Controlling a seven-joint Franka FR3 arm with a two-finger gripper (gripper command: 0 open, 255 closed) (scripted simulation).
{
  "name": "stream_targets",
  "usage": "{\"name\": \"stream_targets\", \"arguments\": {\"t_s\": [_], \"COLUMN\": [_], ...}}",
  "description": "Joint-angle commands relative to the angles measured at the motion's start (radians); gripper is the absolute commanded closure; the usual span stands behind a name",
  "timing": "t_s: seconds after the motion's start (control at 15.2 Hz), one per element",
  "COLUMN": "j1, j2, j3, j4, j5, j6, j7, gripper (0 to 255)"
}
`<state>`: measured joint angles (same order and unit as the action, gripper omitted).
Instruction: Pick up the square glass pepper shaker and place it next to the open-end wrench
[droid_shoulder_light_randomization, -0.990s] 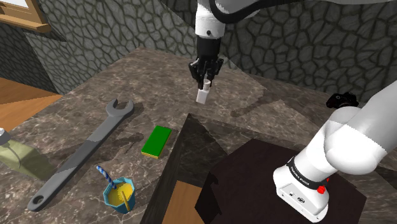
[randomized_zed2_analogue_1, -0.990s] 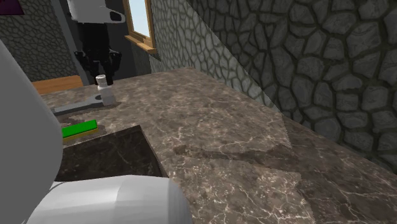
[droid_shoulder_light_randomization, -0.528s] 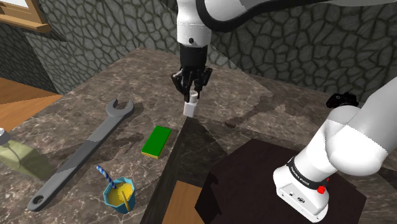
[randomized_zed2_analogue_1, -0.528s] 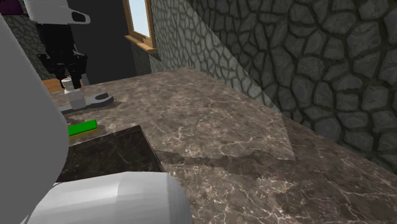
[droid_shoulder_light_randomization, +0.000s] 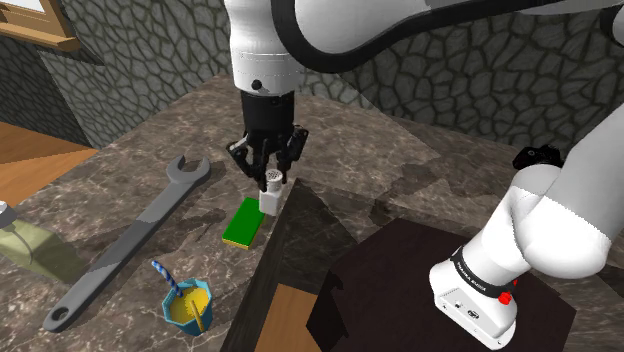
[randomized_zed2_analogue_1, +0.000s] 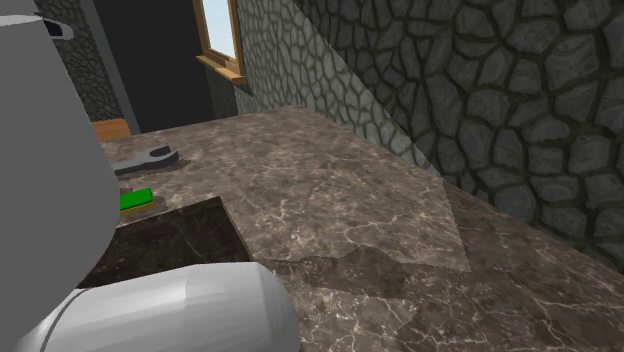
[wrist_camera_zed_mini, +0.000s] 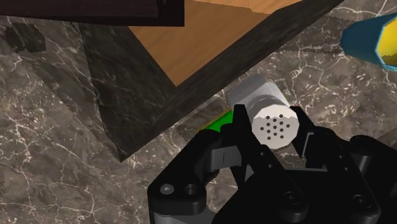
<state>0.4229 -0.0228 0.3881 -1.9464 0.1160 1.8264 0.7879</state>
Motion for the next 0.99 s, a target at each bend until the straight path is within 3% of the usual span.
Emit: {"name": "stream_targets", "arguments": {"t_s": [0.0, 0.53, 0.92], "j1": [0.022, 0.144, 0.145], "j2": [0.039, 0.233, 0.247], "j3": [0.024, 0.105, 0.101], "j4": [0.046, 0.264, 0.201], "j5": [-0.01, -0.089, -0.095], "j6": [-0.004, -0.028, 0.048], "j7": [0.053, 0.273, 0.27], "gripper": [255, 255, 255]}}
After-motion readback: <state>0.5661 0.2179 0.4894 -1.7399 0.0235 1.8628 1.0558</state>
